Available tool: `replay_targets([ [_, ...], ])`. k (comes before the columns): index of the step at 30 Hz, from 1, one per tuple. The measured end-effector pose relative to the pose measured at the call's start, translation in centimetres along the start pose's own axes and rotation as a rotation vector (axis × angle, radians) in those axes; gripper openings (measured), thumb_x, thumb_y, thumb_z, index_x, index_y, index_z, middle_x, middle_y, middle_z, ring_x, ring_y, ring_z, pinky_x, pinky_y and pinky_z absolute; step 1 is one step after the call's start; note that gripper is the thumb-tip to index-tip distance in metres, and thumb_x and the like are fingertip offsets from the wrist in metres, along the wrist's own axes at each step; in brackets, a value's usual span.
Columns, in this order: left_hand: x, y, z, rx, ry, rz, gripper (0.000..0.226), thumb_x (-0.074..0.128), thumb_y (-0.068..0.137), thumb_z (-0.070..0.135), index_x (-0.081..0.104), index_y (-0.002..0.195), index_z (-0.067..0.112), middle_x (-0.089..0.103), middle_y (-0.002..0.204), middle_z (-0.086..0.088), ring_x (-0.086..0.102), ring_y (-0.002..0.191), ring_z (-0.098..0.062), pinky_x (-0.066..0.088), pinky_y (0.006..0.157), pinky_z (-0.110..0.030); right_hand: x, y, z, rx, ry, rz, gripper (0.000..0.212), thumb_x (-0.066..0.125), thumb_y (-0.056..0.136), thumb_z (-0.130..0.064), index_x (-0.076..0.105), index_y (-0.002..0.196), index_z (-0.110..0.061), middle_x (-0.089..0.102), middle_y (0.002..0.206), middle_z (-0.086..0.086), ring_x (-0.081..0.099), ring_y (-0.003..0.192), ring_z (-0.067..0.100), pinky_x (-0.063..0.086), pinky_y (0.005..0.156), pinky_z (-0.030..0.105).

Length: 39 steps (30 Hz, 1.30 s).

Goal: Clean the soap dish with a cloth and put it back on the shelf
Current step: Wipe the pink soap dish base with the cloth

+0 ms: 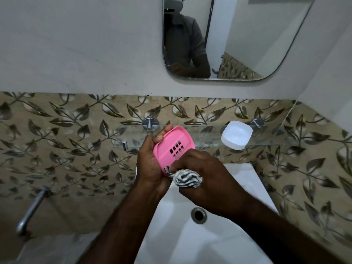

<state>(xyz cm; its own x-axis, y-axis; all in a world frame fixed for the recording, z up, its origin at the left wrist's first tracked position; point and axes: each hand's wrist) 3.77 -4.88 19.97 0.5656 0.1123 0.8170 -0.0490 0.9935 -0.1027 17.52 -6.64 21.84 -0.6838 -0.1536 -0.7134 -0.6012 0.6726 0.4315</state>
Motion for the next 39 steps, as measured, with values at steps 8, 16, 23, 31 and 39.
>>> replay_targets([
  [8,-0.5,0.1,0.8,-0.169,0.009,0.058,0.042,0.043,0.084,0.032,0.060,0.119,0.014,0.063,0.098,-0.013,0.057,0.080,-0.025,0.048,0.068,-0.030,-0.3,0.2,2.5,-0.117,-0.245,-0.009,0.025,0.078,0.076,-0.030,0.068,0.097,-0.020,0.066,0.099,-0.004,0.062,0.092,0.018,0.051,0.076,0.034],
  [16,-0.3,-0.6,-1.2,0.044,0.033,-0.106,0.088,0.086,0.044,0.052,0.060,0.113,0.002,0.065,0.091,-0.016,0.065,0.083,-0.025,0.055,0.072,-0.035,0.6,0.9,1.1,0.038,0.211,0.301,0.018,0.083,0.075,-0.016,0.070,0.086,-0.016,0.065,0.081,-0.007,0.064,0.071,0.008,0.050,0.063,0.023],
  [23,-1.2,-0.1,-1.9,0.092,-0.080,0.026,0.074,0.052,0.073,0.060,0.060,0.115,0.000,0.064,0.094,-0.016,0.064,0.086,-0.027,0.054,0.076,-0.035,1.9,0.8,1.3,-0.038,0.049,0.130,0.033,0.075,0.077,-0.019,0.072,0.109,-0.017,0.064,0.103,-0.003,0.064,0.096,0.010,0.051,0.083,0.023],
  [31,-0.9,0.3,-1.3,0.236,-0.040,0.080,0.052,0.042,0.083,0.053,0.069,0.096,0.011,0.068,0.083,-0.011,0.064,0.077,-0.022,0.054,0.071,-0.033,2.0,1.0,1.4,0.149,0.082,0.170,0.025,0.072,0.069,-0.029,0.071,0.093,-0.031,0.064,0.089,-0.016,0.066,0.080,0.005,0.055,0.069,0.029],
  [39,-1.7,0.6,-0.9,0.237,-0.037,0.071,0.058,0.043,0.081,0.053,0.059,0.117,0.010,0.064,0.095,-0.013,0.061,0.088,-0.027,0.050,0.080,-0.039,1.0,0.9,2.4,0.084,-0.115,0.027,0.029,0.067,0.071,-0.027,0.073,0.099,-0.027,0.068,0.097,-0.008,0.064,0.093,0.013,0.054,0.076,0.035],
])
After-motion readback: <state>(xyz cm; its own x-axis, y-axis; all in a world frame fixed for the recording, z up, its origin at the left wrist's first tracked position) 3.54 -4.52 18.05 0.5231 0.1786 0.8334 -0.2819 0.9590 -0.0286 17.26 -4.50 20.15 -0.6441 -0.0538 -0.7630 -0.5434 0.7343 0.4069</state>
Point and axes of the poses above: each hand's wrist, its own y-axis towards the middle knuckle, its own x-axis out of the palm, z = x × y
